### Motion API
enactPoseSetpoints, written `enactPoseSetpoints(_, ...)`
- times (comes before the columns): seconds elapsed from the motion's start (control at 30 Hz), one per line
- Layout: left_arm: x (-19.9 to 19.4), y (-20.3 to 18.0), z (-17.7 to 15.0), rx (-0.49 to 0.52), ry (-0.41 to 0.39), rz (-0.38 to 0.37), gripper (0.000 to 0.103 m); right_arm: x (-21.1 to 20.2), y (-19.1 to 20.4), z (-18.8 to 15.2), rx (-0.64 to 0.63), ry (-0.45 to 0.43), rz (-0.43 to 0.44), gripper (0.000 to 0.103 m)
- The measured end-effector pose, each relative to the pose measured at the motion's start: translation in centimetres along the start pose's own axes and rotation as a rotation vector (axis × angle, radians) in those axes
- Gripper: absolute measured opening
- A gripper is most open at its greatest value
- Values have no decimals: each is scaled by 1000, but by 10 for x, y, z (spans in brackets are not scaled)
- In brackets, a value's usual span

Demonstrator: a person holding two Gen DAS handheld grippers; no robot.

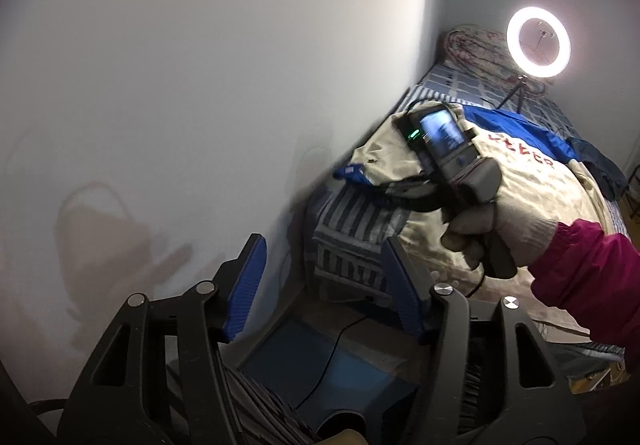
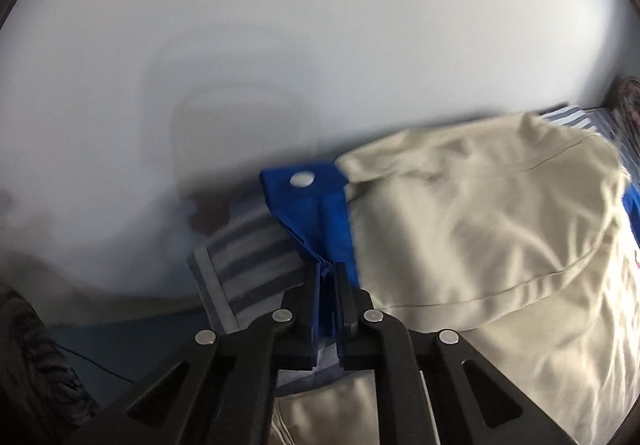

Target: Fold large clothes

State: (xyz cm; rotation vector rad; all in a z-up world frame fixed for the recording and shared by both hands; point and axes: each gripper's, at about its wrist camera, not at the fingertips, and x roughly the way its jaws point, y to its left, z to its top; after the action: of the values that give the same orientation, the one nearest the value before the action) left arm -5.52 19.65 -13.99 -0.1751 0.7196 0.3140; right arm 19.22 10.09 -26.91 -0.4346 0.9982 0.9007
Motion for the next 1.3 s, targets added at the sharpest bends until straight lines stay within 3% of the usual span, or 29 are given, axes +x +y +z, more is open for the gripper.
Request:
enactPoseSetpoints(0.23,14,-15,32,-3,-20,-134,61,-85,-44,-27,121,-167,23,2)
enactPoseSetpoints(0.43,52,-49,69,-4,31,-321,61,-96,-64,-62,195,-201,-7,2)
enactPoseSetpoints(0.5,80,-57,82,-50,86,-381,68,-94,-71,-70,240,-208,6,2)
enactPoseSetpoints(0.6,123,-64,97,-127,178,-436,68,-89,-73,-82,287,-218,24,2)
enactPoseSetpoints(0.77,194,-73,111,-229,303,-445,68,-98,-73,-82,302,-231,41,2)
enactPoseSetpoints(0.97,273,-85,98,-371,459,-505,68,-96,-73,-86,332,-261,60,2)
enactPoseSetpoints(1.03,288,-89,93,-404,481,-519,49,-95,-74,-88,335,-264,69,2)
enactPoseSetpoints(1.07,293,-90,93,-402,483,-509,23,-94,-74,-88,334,-263,75,2)
enactPoseSetpoints(1.1,297,-92,94,-396,480,-498,16,-94,-73,-89,331,-262,78,2)
enactPoseSetpoints(1.2,292,-94,100,-355,412,-476,10,-94,-75,-90,309,-239,116,5)
enactPoseSetpoints(1.27,277,-99,110,-277,336,-436,9,-101,-79,-93,298,-230,145,14)
enactPoseSetpoints(1.3,266,-98,115,-237,294,-421,9,-108,-84,-96,292,-235,155,26)
